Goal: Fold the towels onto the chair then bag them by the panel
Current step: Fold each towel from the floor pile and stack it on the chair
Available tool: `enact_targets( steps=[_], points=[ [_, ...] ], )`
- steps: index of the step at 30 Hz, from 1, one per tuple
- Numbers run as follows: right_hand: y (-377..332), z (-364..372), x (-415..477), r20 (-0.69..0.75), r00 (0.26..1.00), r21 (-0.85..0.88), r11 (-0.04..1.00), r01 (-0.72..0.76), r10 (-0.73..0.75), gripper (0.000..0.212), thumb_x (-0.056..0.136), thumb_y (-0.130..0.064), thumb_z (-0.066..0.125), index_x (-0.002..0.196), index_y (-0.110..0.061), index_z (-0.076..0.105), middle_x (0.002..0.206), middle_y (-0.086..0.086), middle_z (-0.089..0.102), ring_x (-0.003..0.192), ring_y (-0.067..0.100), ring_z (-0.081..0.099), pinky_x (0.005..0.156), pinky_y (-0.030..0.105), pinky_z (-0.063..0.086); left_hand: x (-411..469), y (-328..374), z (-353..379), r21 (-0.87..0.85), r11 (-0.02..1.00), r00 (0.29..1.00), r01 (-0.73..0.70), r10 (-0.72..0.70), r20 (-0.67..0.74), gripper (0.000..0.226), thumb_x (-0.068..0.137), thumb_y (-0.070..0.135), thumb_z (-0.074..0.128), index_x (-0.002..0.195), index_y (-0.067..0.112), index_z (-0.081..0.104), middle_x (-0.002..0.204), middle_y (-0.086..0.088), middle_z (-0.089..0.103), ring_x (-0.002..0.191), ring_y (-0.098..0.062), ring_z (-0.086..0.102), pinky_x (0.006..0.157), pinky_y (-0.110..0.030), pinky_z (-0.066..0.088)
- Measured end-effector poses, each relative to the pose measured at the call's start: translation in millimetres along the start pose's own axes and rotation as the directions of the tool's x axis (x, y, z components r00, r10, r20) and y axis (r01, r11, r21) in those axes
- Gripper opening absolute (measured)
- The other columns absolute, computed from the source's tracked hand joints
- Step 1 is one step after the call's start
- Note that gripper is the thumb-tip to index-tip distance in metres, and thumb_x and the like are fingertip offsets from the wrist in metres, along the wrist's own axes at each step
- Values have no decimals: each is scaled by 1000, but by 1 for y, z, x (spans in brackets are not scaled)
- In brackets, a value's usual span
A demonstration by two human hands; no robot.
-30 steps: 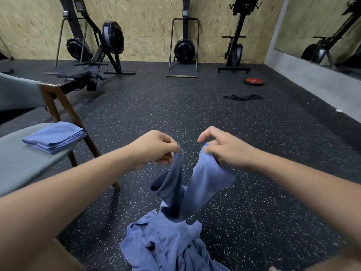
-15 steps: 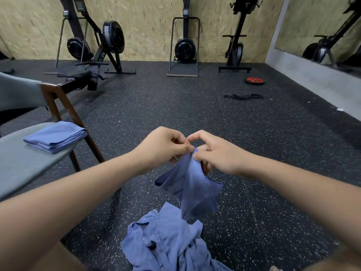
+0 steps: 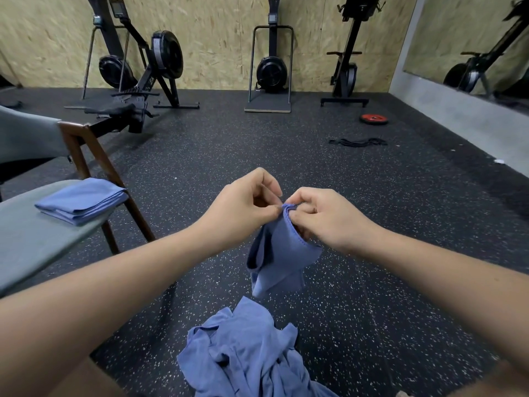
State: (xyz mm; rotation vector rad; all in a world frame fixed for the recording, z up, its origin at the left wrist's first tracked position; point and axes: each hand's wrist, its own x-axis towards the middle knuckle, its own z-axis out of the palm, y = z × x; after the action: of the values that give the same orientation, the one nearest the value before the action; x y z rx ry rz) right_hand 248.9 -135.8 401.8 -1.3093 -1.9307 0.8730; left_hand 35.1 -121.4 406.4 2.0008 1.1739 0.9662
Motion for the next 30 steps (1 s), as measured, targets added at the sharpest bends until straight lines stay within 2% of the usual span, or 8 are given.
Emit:
enact_targets(
  steps=[6, 10, 12, 17, 20, 23, 27, 30],
  points=[
    [4, -11, 3, -83, 988, -202, 973, 109, -128, 11, 97, -18, 72, 89, -26, 72, 75, -1, 67, 64, 4, 54, 64, 27, 43, -3, 1, -6, 193, 973, 992, -124, 118, 41, 28, 91, 11, 78, 100, 27, 58, 88, 8, 70, 74, -6, 64, 71, -23, 53],
    [6, -18, 4, -130, 980, -215, 969, 119, -150, 11, 95, -18, 73, 88, -26, 72, 89, -6, 62, 76, 4, 60, 71, 17, 43, 1, -7, -11, 379, 905, 980, -194, 160, 121, 19, 92, 13, 75, 93, 31, 67, 85, 11, 72, 80, -7, 69, 72, -30, 54],
    [8, -20, 4, -121, 982, -185, 975, 123, -146, 11, 96, -17, 72, 88, -25, 71, 87, -5, 69, 76, 2, 62, 74, 24, 48, 1, -10, -11, 413, 884, 973, -221, 173, 150, 22, 90, 12, 73, 93, 34, 76, 85, 11, 73, 82, -9, 70, 77, -35, 56],
    [14, -19, 5, -98, 979, -100, 981, 168, -178, 8, 97, -18, 73, 90, -22, 70, 87, 2, 75, 85, 31, 69, 84, 55, 57, -1, -3, -4, 420, 884, 978, -206, 185, 91, 20, 86, 35, 58, 91, 30, 78, 87, 9, 72, 83, -11, 67, 82, -36, 55],
    [14, -16, 5, -89, 973, -87, 974, 207, -215, 5, 95, -24, 74, 92, -25, 71, 86, 4, 74, 83, 36, 67, 80, 60, 56, -2, 0, 3, 427, 884, 982, -188, 185, 49, 39, 91, 65, 57, 84, 29, 71, 83, 10, 67, 82, -7, 63, 78, -33, 52],
    [13, -13, 4, -63, 971, -79, 971, 226, -231, 8, 97, -18, 75, 91, -24, 72, 82, 4, 74, 79, 37, 68, 77, 59, 56, -3, 2, 9, 503, 842, 978, -193, 204, 34, 53, 84, 80, 59, 78, 27, 62, 80, 11, 61, 78, -6, 60, 69, -32, 49],
    [13, -14, 4, -40, 967, -122, 962, 246, -252, 6, 97, -21, 76, 93, -25, 73, 82, 1, 73, 78, 33, 67, 76, 56, 56, -1, 2, 8, 533, 824, 979, -192, 202, 40, 30, 80, 60, 62, 77, 31, 58, 78, 12, 57, 75, -8, 56, 69, -35, 50],
    [14, -20, 4, -55, 970, -146, 963, 226, -236, 8, 98, -19, 75, 93, -25, 73, 83, -1, 72, 80, 31, 65, 78, 53, 55, 1, -1, -1, 519, 827, 977, -214, 181, 114, 19, 81, 46, 62, 78, 28, 66, 77, 11, 62, 75, -11, 59, 73, -37, 52]
  ],
)
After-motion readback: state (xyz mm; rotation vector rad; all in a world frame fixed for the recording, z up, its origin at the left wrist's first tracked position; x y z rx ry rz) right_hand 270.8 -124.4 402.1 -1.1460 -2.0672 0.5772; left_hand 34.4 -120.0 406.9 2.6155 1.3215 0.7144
